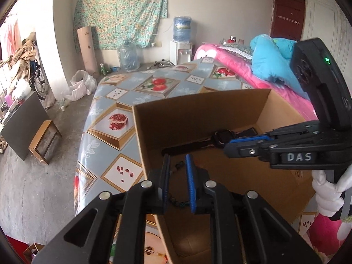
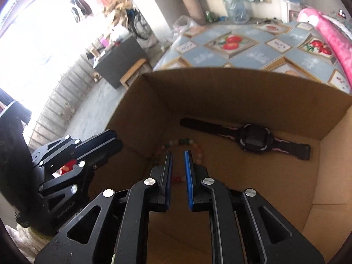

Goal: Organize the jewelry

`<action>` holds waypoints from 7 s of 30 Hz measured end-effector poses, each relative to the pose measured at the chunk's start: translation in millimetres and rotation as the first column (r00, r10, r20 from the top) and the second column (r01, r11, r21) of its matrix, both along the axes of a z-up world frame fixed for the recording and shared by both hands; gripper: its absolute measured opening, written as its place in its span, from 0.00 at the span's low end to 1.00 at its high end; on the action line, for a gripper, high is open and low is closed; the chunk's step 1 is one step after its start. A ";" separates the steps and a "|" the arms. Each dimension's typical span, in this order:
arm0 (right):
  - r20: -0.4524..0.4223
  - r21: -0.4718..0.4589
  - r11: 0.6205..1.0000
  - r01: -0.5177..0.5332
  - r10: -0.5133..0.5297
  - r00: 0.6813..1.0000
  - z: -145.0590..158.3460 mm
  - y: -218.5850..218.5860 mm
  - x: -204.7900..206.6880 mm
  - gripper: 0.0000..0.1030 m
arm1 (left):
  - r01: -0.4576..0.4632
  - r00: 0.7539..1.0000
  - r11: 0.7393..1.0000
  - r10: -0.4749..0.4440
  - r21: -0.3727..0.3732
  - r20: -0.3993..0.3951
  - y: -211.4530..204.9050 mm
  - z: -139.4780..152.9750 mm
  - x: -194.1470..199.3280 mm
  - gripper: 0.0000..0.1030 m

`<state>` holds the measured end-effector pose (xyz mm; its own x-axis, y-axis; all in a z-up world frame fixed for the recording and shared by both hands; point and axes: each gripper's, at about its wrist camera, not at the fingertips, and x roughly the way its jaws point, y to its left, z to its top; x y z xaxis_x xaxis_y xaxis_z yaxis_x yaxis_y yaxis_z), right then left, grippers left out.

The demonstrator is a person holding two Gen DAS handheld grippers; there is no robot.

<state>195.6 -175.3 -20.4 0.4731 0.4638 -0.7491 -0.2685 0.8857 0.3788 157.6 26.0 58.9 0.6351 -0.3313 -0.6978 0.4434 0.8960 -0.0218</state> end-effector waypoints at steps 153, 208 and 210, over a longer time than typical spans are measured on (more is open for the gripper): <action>0.126 -0.172 0.980 -0.097 0.119 0.985 -83.9 -12.0 -180.0 0.10 | 0.164 0.964 0.984 -0.175 -0.071 -0.201 -67.9 -104.8 -118.7 0.18; 0.168 0.021 1.000 0.020 -0.023 0.986 -31.2 -83.9 -234.7 0.00 | 0.237 0.969 0.969 -0.232 0.070 -0.082 -98.0 -91.1 -134.0 0.10; 0.199 0.019 1.000 0.018 -0.022 0.980 -20.4 -83.7 -237.7 0.00 | 0.244 0.968 0.969 -0.242 0.031 -0.069 -85.8 -79.5 -137.4 0.10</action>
